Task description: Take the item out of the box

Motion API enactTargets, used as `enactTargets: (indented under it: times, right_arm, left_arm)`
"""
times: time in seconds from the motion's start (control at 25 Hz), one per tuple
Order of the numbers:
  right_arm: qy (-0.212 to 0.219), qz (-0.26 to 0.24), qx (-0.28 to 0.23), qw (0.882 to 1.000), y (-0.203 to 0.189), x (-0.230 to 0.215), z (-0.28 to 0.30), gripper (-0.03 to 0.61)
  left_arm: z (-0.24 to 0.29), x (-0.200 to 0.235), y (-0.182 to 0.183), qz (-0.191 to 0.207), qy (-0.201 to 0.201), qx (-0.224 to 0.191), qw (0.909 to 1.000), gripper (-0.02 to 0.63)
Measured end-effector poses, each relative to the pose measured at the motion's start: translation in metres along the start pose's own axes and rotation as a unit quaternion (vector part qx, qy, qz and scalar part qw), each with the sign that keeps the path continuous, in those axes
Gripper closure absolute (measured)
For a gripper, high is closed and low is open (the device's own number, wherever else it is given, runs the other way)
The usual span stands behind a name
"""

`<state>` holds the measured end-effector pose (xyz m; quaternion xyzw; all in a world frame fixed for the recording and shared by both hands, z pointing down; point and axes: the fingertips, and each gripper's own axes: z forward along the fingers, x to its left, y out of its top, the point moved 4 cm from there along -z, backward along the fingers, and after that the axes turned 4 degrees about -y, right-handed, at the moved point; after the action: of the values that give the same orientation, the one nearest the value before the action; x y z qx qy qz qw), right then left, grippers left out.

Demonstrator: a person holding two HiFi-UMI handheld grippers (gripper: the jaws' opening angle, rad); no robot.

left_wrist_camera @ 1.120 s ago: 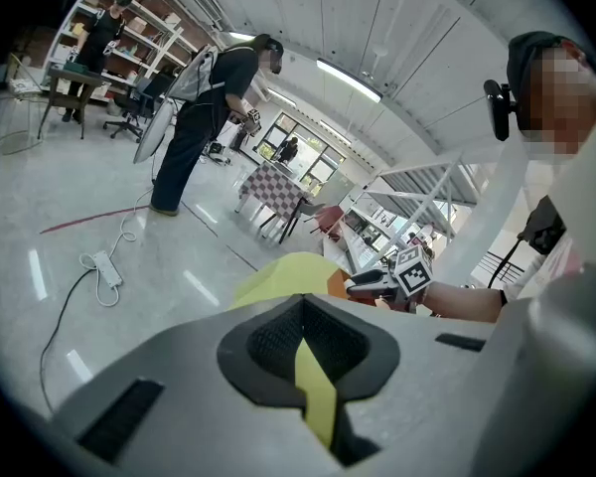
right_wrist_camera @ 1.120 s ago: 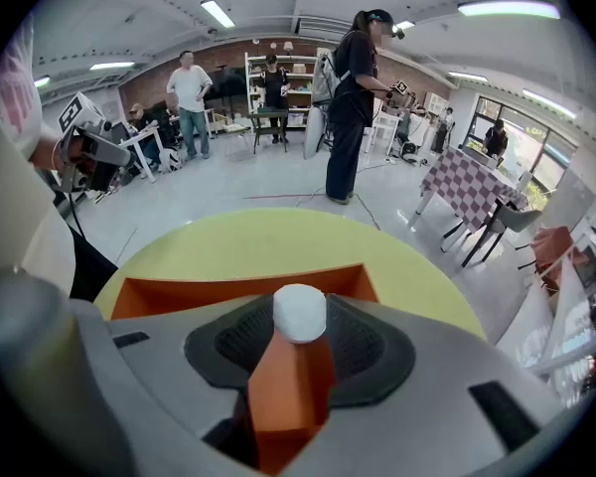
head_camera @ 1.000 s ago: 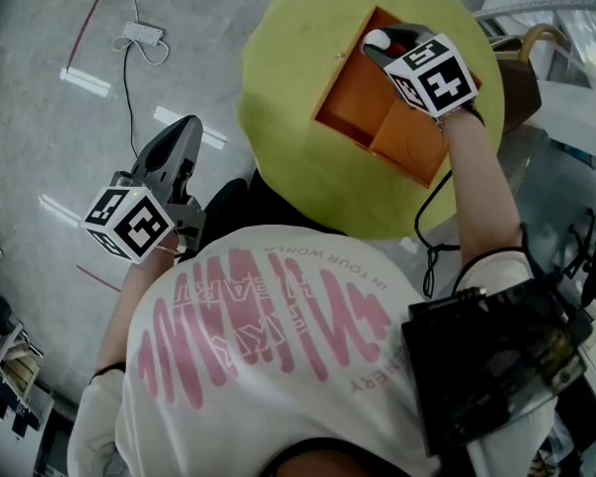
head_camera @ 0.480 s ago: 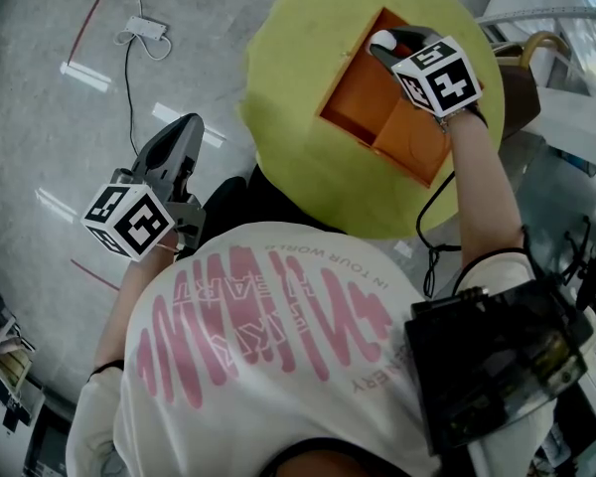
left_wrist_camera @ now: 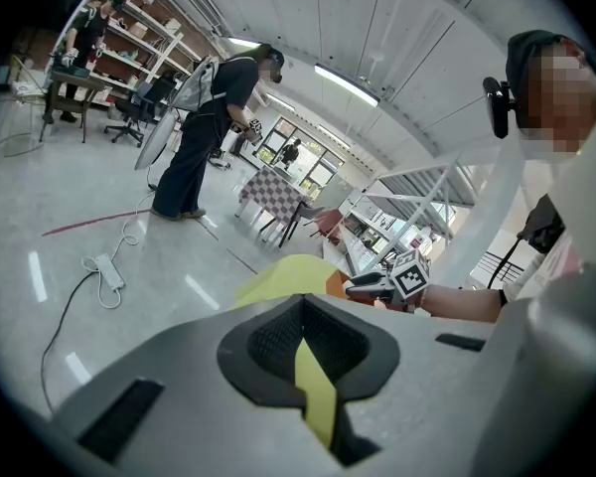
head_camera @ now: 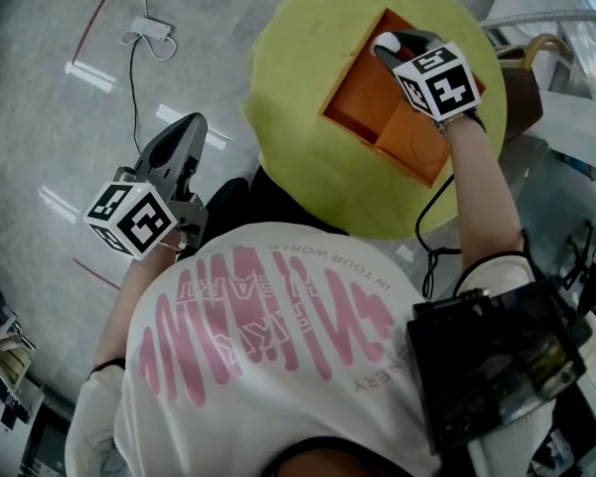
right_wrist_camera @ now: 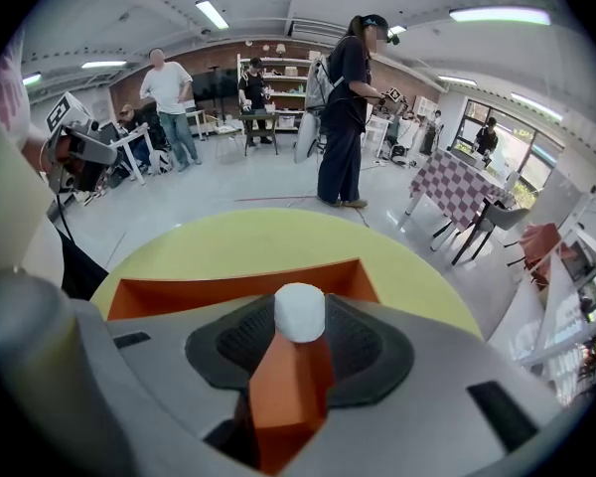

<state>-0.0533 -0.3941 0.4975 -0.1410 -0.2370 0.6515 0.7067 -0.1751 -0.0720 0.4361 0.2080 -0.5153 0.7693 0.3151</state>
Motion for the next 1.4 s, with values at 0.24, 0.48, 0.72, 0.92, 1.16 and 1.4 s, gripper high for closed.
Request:
enactTargets:
  times: [0.24,0.48,0.72,0.92,1.16,1.4]
  right_arm:
    - [-0.017,0.002,-0.005,1.000,-0.003,0.002,-0.001,0.430]
    - [-0.029,0.019,-0.010,0.999,-0.003,0.003,-0.007,0.431]
    - [-0.044,0.028,-0.023,0.998,-0.002,0.006,-0.021,0.431]
    - [-0.062,0.042,-0.045,0.996,0.003,0.010,-0.039,0.431]
    - [-0.089,0.049,-0.059,0.993,0.006,0.018,-0.057,0.431]
    - [-0.108,0.063,-0.075,0.989,0.009,0.024,-0.073,0.433]
  left_arm:
    - [0.000,-0.005,-0.002,0.004,-0.005,-0.001,1.0000,0.606]
    - [-0.002,-0.008,0.006,0.012,-0.011,-0.005,0.9998,0.607]
    - [0.005,-0.016,0.012,0.022,-0.025,-0.008,0.9994,0.606]
    - [0.010,-0.028,0.015,0.031,-0.047,-0.009,0.9984,0.606]
    - [0.011,-0.040,0.024,0.046,-0.070,-0.015,0.9964,0.606]
    - [0.011,-0.050,0.028,0.053,-0.086,-0.021,0.9947,0.606]
